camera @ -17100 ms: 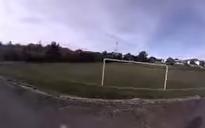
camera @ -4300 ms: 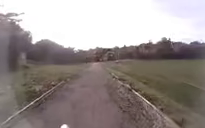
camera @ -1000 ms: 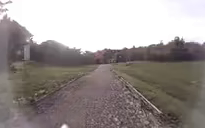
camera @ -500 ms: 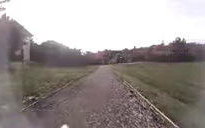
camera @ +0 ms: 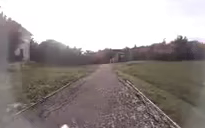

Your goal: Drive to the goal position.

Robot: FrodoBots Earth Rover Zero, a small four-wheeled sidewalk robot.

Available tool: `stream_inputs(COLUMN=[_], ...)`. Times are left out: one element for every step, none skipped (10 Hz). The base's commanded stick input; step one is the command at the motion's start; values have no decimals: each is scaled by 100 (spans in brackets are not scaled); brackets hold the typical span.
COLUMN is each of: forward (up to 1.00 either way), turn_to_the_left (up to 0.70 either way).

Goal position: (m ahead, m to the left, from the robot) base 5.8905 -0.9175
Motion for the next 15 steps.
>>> stream_inputs(forward=[70, 70, 70, 70, 70, 70, 70, 70, 70, 70, 70, 70, 70, 70, 70], turn_to_the_left=[0, 0, 0, 0, 0, 0, 0, 0, 0, 0, 0, 0, 0, 0, 0])
